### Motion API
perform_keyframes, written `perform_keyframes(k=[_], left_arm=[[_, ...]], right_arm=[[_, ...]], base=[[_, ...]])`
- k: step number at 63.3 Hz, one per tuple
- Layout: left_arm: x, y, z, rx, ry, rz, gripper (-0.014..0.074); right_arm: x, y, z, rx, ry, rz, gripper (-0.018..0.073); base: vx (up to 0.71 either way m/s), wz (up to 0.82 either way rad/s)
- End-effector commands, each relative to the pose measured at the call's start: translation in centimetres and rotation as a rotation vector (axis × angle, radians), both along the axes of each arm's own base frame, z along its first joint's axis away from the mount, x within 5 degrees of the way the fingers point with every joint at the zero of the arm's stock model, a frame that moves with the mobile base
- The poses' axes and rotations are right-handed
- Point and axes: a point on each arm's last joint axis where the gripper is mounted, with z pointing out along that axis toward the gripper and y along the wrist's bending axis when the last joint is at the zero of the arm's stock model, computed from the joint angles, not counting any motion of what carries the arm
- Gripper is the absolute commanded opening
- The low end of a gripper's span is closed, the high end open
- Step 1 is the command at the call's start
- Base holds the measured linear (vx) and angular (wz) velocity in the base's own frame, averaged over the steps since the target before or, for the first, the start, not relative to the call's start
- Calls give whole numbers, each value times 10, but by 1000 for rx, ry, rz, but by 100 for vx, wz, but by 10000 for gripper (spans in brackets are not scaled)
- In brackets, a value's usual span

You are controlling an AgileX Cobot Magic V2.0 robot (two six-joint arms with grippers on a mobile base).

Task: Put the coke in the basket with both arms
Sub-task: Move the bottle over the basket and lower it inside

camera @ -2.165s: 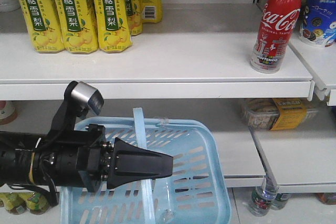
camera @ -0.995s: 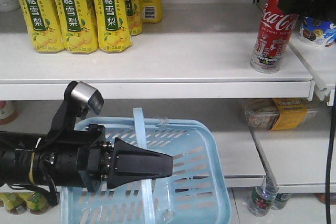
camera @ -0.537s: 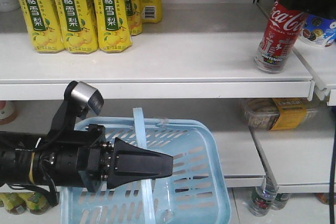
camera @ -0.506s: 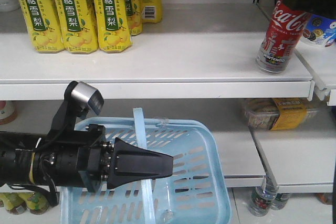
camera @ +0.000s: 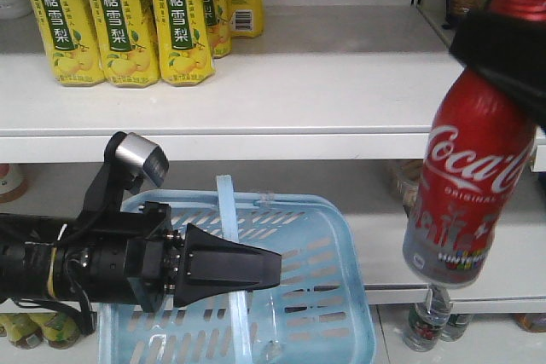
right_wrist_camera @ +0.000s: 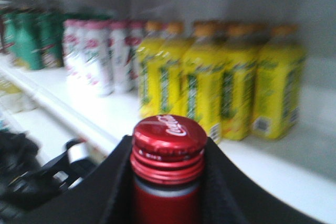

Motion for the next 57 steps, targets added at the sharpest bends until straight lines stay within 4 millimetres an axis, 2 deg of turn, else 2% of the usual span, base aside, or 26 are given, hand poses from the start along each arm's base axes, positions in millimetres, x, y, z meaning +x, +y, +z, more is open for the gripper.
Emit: perform_keyframes(k=[1,14,24,34,42,48,57], left_arm=[[-15,1,30,-199,-31,-132,-6],[-15,1,30,-199,-31,-132,-6],[-15,1,30,-199,-31,-132,-6],[-15,1,30,-199,-31,-132,-6],[-15,1,30,-199,-31,-132,-6],[-15,1,30,-199,-31,-132,-6],[-15,1,30,-199,-31,-132,-6]], right_arm=[[7,1,4,15,28,12,-5],[37,13,-20,0,216,143,-5],[60,26,-35,-9,282,146,-3],[64,51,-49,-36,347,260,-3],[70,61,-59,-41,368,236,-3],[74,60,-78,-48,413,168,-3],[72,54,-118,-99,490,104,-3]], base=[[0,0],[0,0],[0,0],[0,0],[0,0],[0,0],[0,0]])
